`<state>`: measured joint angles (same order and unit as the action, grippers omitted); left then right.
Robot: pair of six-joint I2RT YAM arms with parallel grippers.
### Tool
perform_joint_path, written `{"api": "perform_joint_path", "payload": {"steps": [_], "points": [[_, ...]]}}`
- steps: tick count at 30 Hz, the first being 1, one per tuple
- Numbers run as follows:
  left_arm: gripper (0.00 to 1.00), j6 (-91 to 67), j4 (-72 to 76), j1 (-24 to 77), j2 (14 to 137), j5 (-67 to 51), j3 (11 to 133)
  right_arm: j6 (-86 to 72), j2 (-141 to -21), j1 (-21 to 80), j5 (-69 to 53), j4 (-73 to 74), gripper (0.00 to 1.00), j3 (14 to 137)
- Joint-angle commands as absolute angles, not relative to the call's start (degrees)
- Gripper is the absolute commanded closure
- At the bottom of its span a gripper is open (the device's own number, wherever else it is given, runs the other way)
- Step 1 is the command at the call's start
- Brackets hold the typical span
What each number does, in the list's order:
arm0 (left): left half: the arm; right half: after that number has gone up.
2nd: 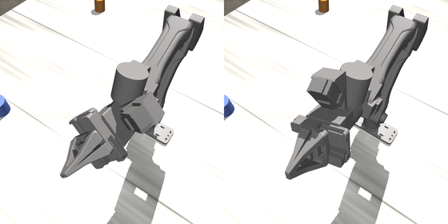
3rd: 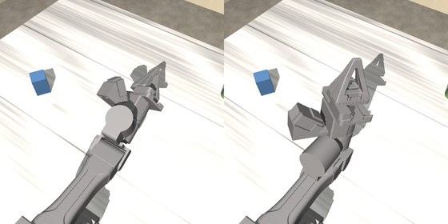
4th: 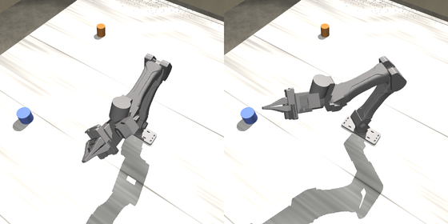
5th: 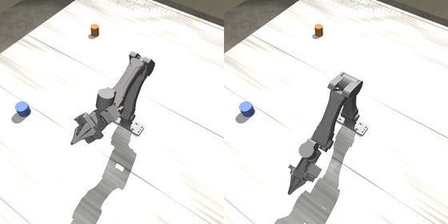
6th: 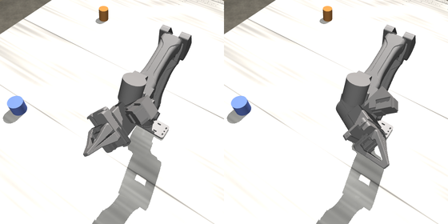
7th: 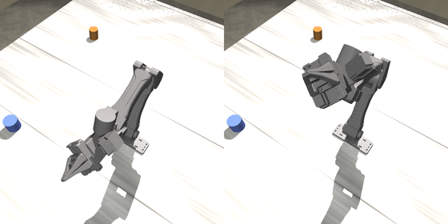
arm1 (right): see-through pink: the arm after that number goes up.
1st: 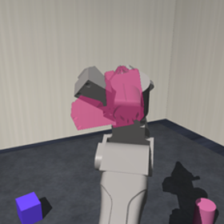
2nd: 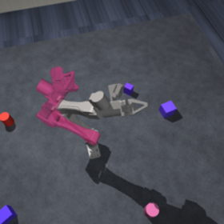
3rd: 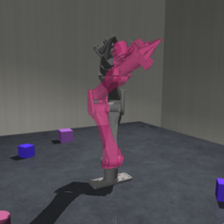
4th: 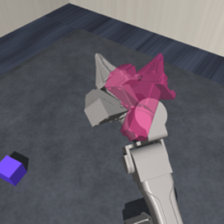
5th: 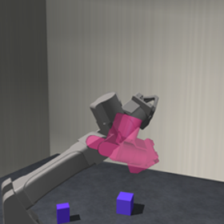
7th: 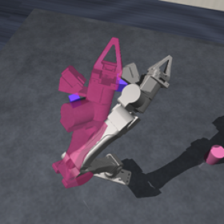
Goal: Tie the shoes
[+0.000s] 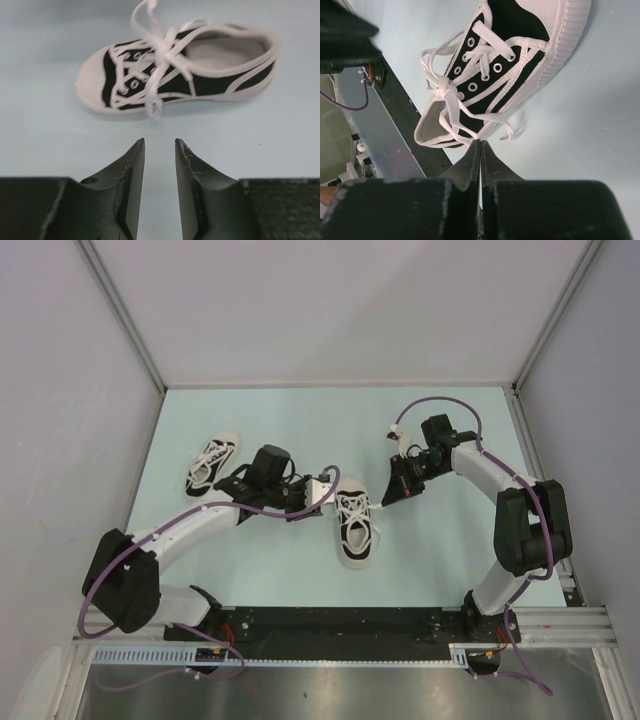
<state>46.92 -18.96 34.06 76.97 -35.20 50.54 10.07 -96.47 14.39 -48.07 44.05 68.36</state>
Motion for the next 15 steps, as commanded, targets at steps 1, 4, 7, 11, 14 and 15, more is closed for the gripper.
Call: {"api": "perform_joint_path", "payload": {"steps": [1,4,7,11,14,15], "points": [[0.65,38.07,-19.34,38.4,79.79,-38.93,54.4,9.23,-95.71,14.24,-49.31,42.54,1.0,68.55],[0.67,34.37,-17.85,39.9,82.17,-38.59,55.28,8.7,-95.19,13.8,-49.66,41.75,0.99,68.47],[0.7,32.26,-16.53,41.04,84.19,-36.57,55.72,8.7,-94.92,13.36,-49.75,41.4,0.99,68.55],[0.69,30.5,-16.61,41.57,86.3,-35.69,57.04,8.88,-94.57,12.92,-50.01,41.48,0.98,68.64],[0.66,29.62,-16.35,41.84,87.8,-35.86,58.27,9.05,-94.66,12.83,-50.36,41.75,0.98,68.82],[0.65,29.36,-16.17,41.92,87.98,-35.86,58.53,9.05,-94.66,12.83,-50.36,41.75,0.98,68.82]]}}
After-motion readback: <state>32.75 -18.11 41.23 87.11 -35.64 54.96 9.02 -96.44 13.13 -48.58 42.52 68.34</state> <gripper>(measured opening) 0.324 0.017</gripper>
